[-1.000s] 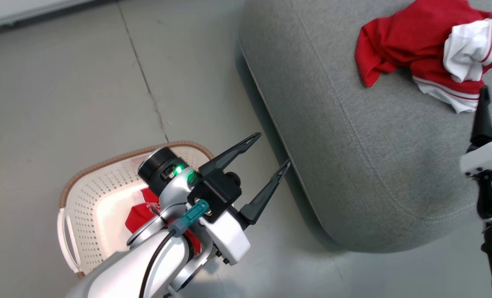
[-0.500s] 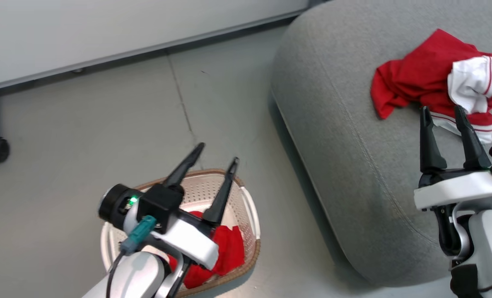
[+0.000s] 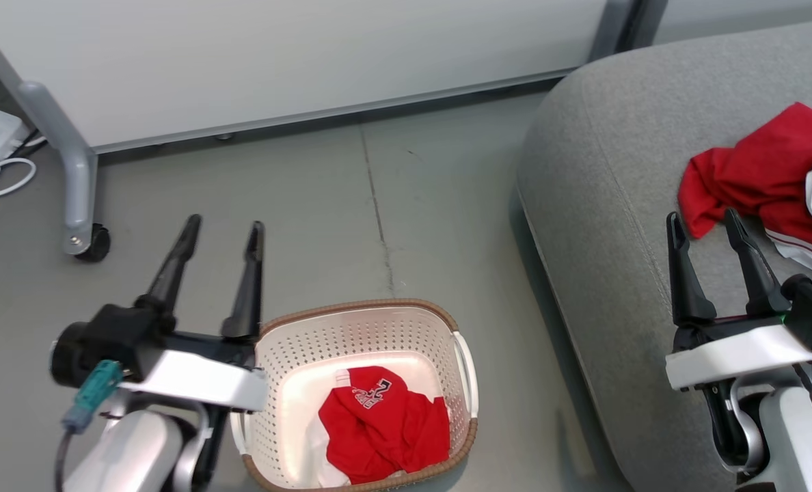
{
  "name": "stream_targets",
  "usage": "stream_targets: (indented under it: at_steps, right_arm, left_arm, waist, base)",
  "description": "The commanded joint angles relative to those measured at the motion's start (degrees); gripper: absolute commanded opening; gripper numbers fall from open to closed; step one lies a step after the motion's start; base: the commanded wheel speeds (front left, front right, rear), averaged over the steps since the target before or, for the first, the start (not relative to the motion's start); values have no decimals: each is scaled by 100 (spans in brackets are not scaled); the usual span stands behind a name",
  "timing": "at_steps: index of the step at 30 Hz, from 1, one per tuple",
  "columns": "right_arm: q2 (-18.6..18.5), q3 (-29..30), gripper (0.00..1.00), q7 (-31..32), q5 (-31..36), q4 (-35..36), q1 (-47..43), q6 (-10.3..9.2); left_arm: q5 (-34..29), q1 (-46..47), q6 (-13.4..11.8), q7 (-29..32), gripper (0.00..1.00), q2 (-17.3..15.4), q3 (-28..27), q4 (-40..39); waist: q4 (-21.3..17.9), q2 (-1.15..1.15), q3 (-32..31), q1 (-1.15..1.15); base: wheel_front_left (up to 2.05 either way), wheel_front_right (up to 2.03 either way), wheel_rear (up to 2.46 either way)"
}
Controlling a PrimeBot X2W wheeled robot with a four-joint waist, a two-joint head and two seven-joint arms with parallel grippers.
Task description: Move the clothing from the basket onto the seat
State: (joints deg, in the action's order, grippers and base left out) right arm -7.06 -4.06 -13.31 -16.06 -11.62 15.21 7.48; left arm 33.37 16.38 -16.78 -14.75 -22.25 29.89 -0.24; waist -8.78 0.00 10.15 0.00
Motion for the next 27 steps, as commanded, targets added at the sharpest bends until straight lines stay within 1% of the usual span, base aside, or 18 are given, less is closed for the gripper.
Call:
stream_targets:
  at_steps: [1,6,9,10,13,20,27]
  right_arm:
    - [-18,70,100,77,71,103,-146,2]
    - [-4,165,100,236,166,325,-379,3]
    - [5,172,100,355,208,455,-524,3]
    - [5,172,100,355,208,455,-524,3]
    - [28,179,100,462,255,604,-652,3]
    - [55,185,100,685,387,915,-986,3]
    - [101,172,100,945,469,1192,-1326,3]
  left_arm:
    - [-122,-161,52,-44,100,-84,-288,-66]
    - [-349,-662,256,-45,100,22,-1083,-171]
    - [-463,-1004,379,-46,100,146,-1452,-193]
    - [-463,-1004,379,-46,100,146,-1452,-193]
    - [-532,-1321,484,-47,100,245,-1772,-194]
    - [-592,-1863,811,-47,100,419,-2305,-109]
    - [-795,-2225,1017,-48,100,440,-2478,40]
  waist:
    - [125,0,-102,0]
    - [280,0,-254,0]
    - [328,0,-352,0]
    - [328,0,-352,0]
    - [371,0,-440,0]
    - [463,0,-632,0]
    - [475,0,-836,0]
  base:
    - [0,0,0]
    - [0,0,0]
    - [0,0,0]
    - [0,0,0]
    - [0,0,0]
    - [0,0,0]
    - [0,0,0]
